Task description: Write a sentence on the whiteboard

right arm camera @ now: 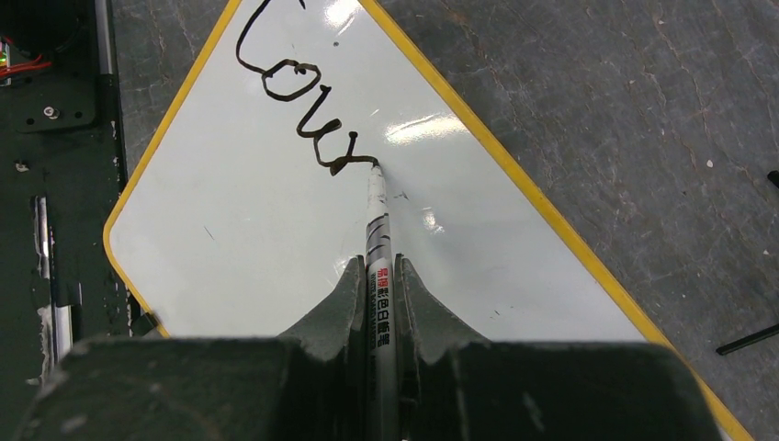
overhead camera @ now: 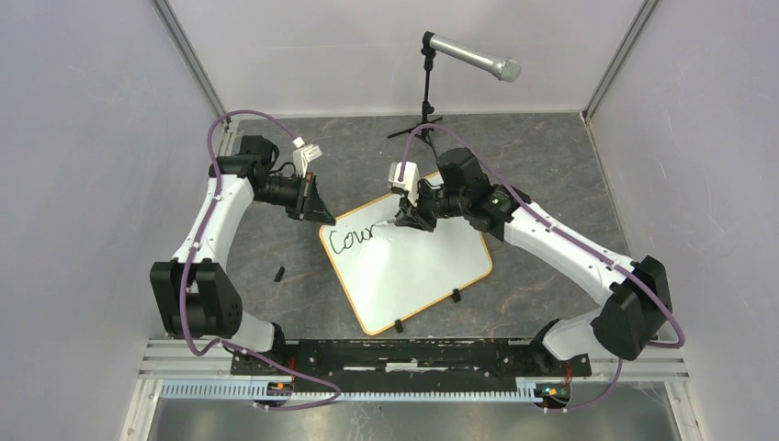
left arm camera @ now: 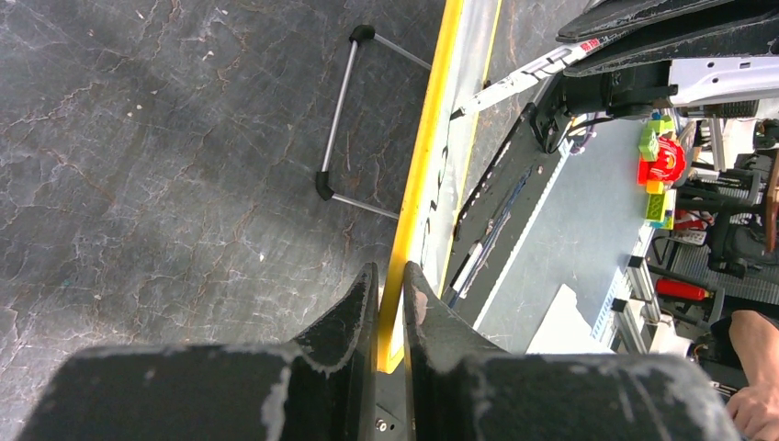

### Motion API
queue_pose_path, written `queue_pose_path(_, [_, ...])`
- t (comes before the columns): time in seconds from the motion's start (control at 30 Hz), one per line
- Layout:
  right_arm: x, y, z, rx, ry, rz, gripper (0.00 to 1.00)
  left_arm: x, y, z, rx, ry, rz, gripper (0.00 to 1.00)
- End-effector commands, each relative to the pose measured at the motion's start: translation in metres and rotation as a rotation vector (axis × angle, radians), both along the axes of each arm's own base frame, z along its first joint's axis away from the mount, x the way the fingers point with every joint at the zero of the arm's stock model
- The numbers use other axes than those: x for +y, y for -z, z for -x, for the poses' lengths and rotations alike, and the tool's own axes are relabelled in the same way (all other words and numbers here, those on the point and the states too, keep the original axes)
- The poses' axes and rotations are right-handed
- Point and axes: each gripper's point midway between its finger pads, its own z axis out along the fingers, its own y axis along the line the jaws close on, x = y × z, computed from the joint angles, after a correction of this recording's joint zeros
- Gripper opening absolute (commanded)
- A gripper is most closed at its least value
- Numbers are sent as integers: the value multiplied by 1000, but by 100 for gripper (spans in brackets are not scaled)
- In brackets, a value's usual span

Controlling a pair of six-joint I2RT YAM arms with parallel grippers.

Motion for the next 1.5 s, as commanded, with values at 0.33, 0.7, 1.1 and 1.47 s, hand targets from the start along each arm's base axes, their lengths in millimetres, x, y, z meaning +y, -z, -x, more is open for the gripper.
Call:
queue_pose_path(0.33, [-11,-11,-1,-48,23,-2,0,3,-3,0,-40,3,-38,2])
queue_pose_path(0.7, [-12,1,-8,-40,46,32,0,3,-3,0,-39,7,-35,2])
queue_pose_path(1.1, [-1,2,-7,-12,15,16,0,3,-2,0,-40,8,-39,2])
queue_pose_path(1.47, [-13,20,8,7,-9,56,0,4,-2,-1,-42,7,-41,2])
